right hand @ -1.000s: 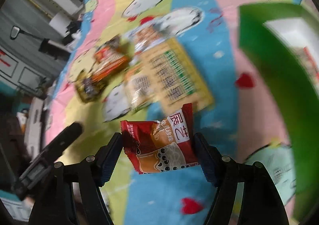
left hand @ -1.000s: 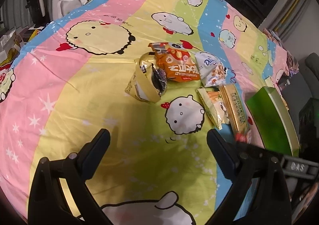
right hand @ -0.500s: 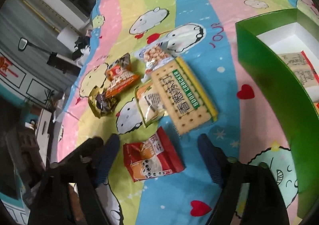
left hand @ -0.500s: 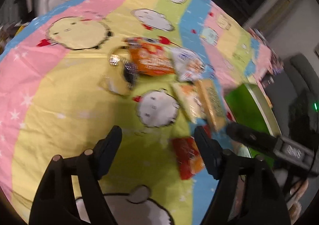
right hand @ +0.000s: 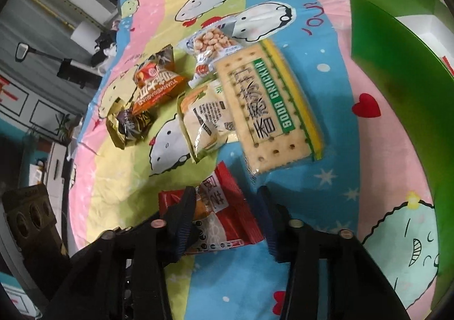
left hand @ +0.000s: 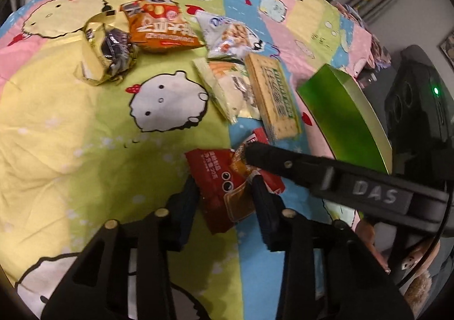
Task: Organize snacks
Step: 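Carry the red packet over the box with the right gripper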
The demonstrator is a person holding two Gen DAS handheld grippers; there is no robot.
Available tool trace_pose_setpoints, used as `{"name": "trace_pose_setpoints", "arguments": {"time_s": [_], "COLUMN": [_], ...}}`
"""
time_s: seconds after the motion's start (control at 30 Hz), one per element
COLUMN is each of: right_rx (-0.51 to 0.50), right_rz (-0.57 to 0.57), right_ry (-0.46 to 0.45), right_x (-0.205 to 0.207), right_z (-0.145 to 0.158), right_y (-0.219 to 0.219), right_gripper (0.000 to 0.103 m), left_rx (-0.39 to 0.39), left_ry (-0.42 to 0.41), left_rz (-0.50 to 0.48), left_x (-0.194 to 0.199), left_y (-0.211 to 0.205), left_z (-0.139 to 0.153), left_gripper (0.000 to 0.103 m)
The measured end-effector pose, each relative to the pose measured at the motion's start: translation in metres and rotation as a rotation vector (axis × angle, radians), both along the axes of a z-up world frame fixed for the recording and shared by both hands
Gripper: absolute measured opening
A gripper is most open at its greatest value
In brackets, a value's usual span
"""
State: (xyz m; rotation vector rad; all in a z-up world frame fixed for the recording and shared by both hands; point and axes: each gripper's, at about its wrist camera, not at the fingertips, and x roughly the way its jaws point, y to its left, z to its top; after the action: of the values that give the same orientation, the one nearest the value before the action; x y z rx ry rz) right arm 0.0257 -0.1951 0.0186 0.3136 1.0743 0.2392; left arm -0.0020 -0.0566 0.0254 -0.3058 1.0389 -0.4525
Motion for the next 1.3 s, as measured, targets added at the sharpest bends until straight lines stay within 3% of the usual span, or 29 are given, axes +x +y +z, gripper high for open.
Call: {"name": "trace_pose_setpoints", "arguments": {"time_s": [0.1, 0.27, 0.5, 0.77, 1.07, 1.3], "right_rx": [-0.065, -0.034, -0.041, -0.087, 0.033, 0.142], "right_rz": [-0.005, -0.014, -0.040, -0.175, -0.372, -0.533], "right_ry": [-0.015, -0.030, -0.186, -0.358, -0.435, -0.387], "right_x": [-0.002, -0.007, -0.036, -0.077, -0.113, -0.114], "right_z": [0.001, 0.012, 0.061, 0.113, 0.121, 0.096], "right_y": [0.006, 0.001, -0.018, -0.078, -0.176, -0.241], "right_gripper": [0.034, 0.034, 0.034, 0.034, 0.034, 0.034], "left_rx": [0.010, 0.021, -0.023, -0.079, -0.076, -0.017], "left_ry": [-0.021, -0.092, -0.223, -0.313, -0.294, -0.227], "left_rz": [0.000, -0.012, -0.053, -0.153, -0.272, -0.290], "left_x": [0.000, -0.005, -0.013, -0.017, -0.013, -0.004], "left_y": [0.000, -0.004, -0.023, -0.096, -0.192, -0.252], "left_z": [0.002, 0.018, 0.059, 0.105, 0.117, 0.102], "left_gripper": [0.033, 0.026, 0.025, 0.026, 0.027, 0.026]}}
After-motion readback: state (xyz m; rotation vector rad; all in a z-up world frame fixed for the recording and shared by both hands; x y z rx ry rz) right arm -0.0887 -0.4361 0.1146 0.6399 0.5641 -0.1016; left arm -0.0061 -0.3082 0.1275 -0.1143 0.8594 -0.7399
